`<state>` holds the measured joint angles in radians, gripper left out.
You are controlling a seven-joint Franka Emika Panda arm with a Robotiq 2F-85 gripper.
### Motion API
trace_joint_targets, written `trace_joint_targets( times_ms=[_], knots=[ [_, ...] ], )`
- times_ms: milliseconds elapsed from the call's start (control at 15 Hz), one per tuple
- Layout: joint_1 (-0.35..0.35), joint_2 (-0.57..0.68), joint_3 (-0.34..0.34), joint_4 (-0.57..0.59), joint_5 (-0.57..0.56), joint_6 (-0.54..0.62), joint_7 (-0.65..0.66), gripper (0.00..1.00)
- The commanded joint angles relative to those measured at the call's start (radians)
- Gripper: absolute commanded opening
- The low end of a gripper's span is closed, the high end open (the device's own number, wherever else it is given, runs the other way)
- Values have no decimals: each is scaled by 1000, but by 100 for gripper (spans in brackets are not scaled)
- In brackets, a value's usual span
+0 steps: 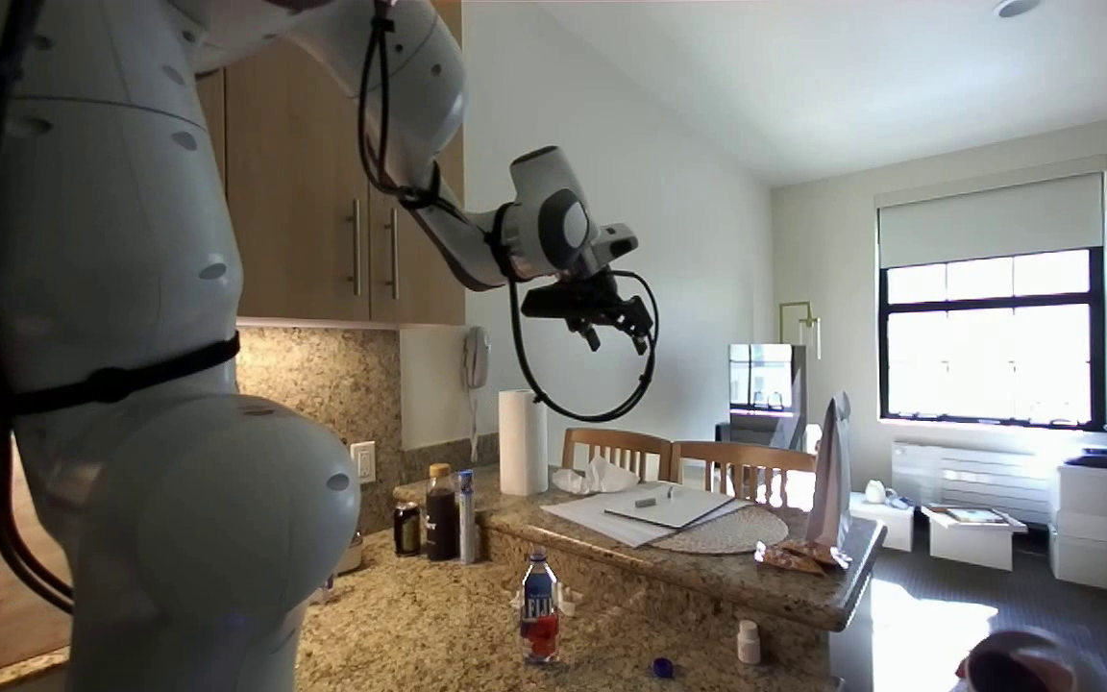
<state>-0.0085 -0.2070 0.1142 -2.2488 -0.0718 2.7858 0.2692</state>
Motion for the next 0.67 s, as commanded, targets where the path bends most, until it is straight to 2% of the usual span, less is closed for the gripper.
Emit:
trace_joint_targets(
  times_ms=[0,600],
  knots=[
    [2,30,-22,34,9,2,-22,100],
    [10,26,-7,24,8,1,-16,100]
  ],
)
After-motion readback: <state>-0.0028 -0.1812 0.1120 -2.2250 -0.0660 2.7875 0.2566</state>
